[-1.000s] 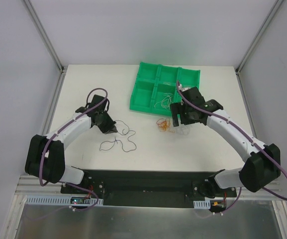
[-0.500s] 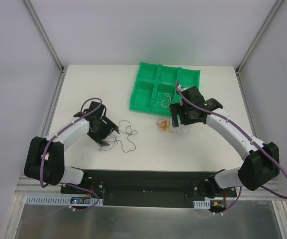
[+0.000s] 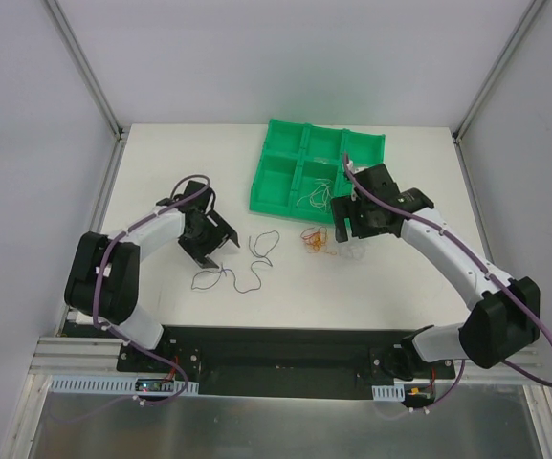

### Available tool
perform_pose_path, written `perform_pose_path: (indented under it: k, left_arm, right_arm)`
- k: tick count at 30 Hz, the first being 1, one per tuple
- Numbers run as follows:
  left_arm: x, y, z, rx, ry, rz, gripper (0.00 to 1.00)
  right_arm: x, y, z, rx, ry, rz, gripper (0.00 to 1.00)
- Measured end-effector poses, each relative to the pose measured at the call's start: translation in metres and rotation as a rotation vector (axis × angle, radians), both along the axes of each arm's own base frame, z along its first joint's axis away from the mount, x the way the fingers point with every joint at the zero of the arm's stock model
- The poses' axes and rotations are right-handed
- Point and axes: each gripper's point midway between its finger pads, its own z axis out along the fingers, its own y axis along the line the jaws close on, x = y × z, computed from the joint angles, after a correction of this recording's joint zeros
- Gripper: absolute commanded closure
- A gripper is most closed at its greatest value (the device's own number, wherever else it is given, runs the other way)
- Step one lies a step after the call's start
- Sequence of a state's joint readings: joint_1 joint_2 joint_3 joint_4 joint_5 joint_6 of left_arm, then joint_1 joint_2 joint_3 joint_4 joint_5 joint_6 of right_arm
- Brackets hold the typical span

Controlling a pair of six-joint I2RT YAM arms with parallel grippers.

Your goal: Untangle the cables

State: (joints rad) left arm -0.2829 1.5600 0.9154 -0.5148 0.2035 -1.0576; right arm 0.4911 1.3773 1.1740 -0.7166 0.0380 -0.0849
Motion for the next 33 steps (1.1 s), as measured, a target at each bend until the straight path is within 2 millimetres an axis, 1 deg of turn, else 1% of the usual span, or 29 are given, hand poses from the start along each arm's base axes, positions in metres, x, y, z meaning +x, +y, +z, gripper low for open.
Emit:
perform_pose_path:
  k: [1, 2, 3, 4, 6, 8, 12, 17, 20, 23, 25, 29, 31, 33]
  left_arm:
    - [0.003, -0.004, 0.001, -0.006, -0.008, -0.017, 0.21]
    - [0.005, -0.010, 0.001, -0.014, -0.011, -0.039, 0.16]
    - [0.006, -0.015, 0.001, -0.024, -0.009, -0.058, 0.06]
    - [0.008, -0.023, -0.001, -0.031, -0.004, -0.084, 0.01]
    - [0.010, -0.035, -0.006, -0.045, 0.006, -0.133, 0.01]
    - [0.012, -0.045, -0.008, -0.062, 0.017, -0.165, 0.03]
    - [0.019, -0.055, -0.009, -0.087, 0.016, -0.210, 0.07]
    - [0.027, -0.070, 0.001, -0.109, -0.033, -0.294, 0.05]
    - [0.029, -0.084, 0.010, -0.127, -0.073, -0.369, 0.05]
    - [0.032, -0.098, 0.013, -0.152, -0.099, -0.437, 0.10]
    - [0.033, -0.102, 0.007, -0.152, -0.092, -0.456, 0.19]
    - [0.032, -0.107, -0.007, -0.129, -0.071, -0.504, 0.41]
    - [0.036, -0.107, -0.011, -0.101, -0.076, -0.528, 0.47]
    - [0.040, -0.110, -0.012, -0.064, -0.102, -0.566, 0.55]
  right_arm:
    - [0.000, -0.001, 0.001, 0.000, -0.003, 0.000, 0.14]
    - [0.000, -0.002, 0.002, 0.002, -0.008, -0.002, 0.14]
    - [0.001, -0.002, 0.004, 0.004, -0.012, -0.003, 0.14]
    - [0.001, -0.003, 0.005, 0.005, -0.017, -0.004, 0.15]
    - [0.001, -0.005, 0.007, 0.008, -0.024, -0.008, 0.14]
    - [0.001, -0.006, 0.009, 0.008, -0.027, -0.010, 0.14]
    - [0.000, -0.009, 0.009, 0.007, -0.026, -0.015, 0.14]
    - [0.001, -0.009, 0.009, 0.008, -0.025, -0.016, 0.14]
    - [0.000, -0.009, 0.009, 0.009, -0.024, -0.015, 0.14]
    - [0.000, -0.008, 0.009, 0.014, -0.020, -0.012, 0.14]
    - [-0.001, -0.007, 0.009, 0.017, -0.017, -0.010, 0.15]
    - [-0.003, -0.005, 0.008, 0.027, -0.008, -0.004, 0.15]
    - [-0.005, -0.004, 0.007, 0.035, 0.000, 0.000, 0.15]
    - [-0.006, -0.004, 0.006, 0.038, 0.008, 0.002, 0.15]
